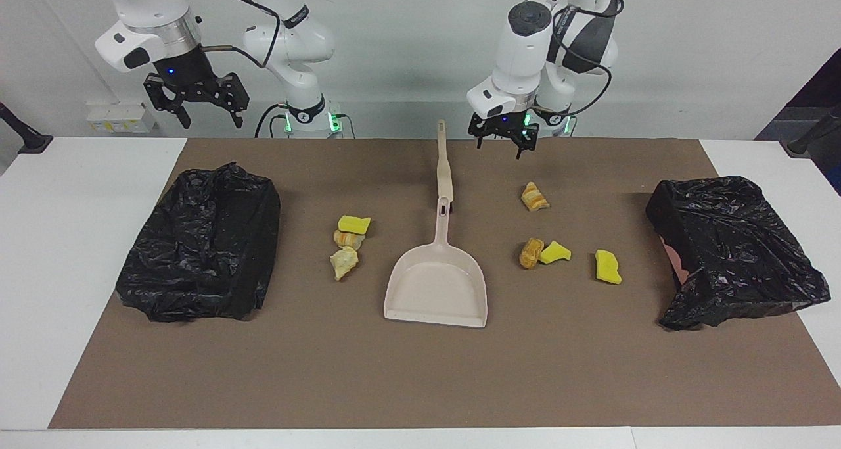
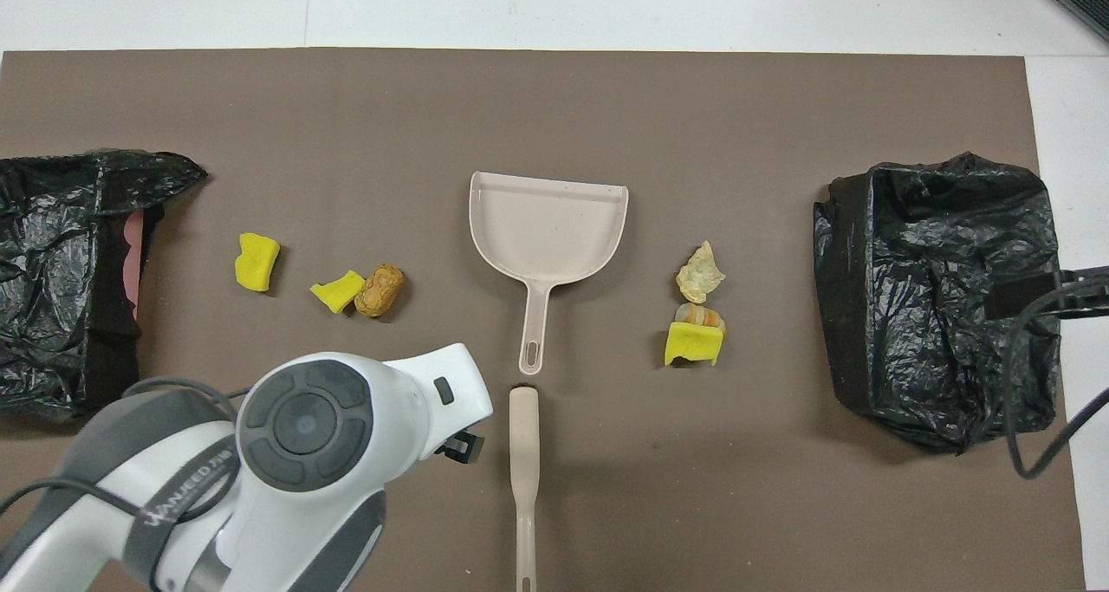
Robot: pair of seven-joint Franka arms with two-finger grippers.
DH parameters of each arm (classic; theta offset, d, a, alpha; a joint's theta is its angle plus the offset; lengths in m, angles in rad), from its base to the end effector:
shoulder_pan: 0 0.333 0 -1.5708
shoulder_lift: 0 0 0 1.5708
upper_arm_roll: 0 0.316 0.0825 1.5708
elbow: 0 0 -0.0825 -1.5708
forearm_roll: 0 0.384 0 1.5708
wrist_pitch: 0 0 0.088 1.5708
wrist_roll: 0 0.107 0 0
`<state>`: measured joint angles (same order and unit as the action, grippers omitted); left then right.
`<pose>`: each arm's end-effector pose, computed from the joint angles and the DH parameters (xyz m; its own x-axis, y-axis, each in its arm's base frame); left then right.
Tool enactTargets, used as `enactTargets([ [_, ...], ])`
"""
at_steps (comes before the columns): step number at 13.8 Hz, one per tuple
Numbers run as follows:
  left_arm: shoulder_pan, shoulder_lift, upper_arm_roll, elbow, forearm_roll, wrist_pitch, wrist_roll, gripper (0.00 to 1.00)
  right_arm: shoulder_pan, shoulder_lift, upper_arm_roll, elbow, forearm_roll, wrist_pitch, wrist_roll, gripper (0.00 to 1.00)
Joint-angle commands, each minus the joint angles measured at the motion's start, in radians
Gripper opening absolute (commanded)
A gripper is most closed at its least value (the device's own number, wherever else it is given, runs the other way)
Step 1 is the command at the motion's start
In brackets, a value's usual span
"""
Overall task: Sweep and dump trash in bin
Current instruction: 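Grasp the brush handle with the left gripper and lift it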
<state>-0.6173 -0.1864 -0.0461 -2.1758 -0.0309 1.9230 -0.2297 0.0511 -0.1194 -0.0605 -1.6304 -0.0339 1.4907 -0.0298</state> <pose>0.3824 -0.3026 0.4654 0.9104 -0.4078 -0.0693 -0.4085 -0.9127 0.0040 0.5085 -0.0107 0.6530 0.9996 0.0183 -0.0213 0.0188 -0.9995 0.0260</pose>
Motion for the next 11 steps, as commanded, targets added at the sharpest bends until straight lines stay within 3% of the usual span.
enactTargets([
  [1,-0.103,0.004,0.02,-0.106,-0.003,0.127,-0.098,1.0,0.001,-0.011,-0.005,-0.006,0.008,0.0,-0.024,1.0],
  [7,-0.327,0.019,0.02,-0.215,-0.003,0.257,-0.382,1.0,0.001,-0.011,-0.004,-0.006,0.012,0.0,-0.024,1.0],
  [11,-0.361,0.015,0.02,-0.266,-0.004,0.306,-0.416,1.0,0.001,-0.011,-0.004,-0.006,0.014,0.0,-0.024,1.0],
])
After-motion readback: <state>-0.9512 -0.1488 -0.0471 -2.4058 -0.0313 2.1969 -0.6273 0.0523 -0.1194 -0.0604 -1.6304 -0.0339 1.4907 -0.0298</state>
